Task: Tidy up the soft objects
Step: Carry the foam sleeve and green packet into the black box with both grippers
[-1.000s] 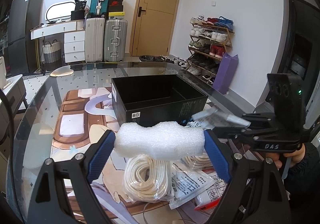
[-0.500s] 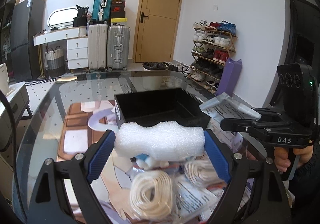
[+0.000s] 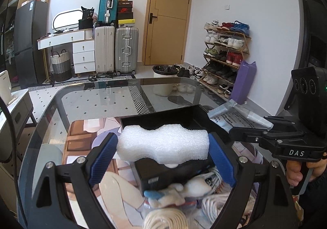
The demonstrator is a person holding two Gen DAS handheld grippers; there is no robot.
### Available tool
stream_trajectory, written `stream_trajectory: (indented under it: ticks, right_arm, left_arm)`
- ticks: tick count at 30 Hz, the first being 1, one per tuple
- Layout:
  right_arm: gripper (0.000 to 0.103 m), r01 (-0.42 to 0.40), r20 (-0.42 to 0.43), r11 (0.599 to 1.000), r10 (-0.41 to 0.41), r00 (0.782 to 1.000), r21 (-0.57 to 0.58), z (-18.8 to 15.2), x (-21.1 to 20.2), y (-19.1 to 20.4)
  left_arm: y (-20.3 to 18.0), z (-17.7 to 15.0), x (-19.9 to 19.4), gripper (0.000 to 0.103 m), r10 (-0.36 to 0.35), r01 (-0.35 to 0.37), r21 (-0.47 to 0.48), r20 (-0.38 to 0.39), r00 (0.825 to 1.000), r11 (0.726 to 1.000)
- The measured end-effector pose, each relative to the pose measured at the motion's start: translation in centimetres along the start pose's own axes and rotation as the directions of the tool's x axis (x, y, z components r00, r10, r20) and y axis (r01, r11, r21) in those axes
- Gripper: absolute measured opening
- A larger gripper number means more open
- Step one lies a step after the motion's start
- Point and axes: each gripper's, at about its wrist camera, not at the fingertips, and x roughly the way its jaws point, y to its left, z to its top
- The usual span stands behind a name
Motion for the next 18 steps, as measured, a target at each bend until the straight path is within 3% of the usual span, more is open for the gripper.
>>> stream_trajectory:
  ticks: [11,18]
  right_arm:
    - [0.023,0.023,-0.026,0.999,-0.022,0.999,0.032,1.2,2.8,-1.6]
    - [0.023,0.078,-0.034,0.997,-0.077,0.996,0.018,1.6,4.4,-2.3]
  left_arm:
    - [-0.2,0.5,3.3,0.089,0.012,-0.012,0.013,-0.044,0.999,1.0]
    - [-0.7,0.6,4.4,0.089,0.011,-0.009,0.037,-0.064,0.998,0.999]
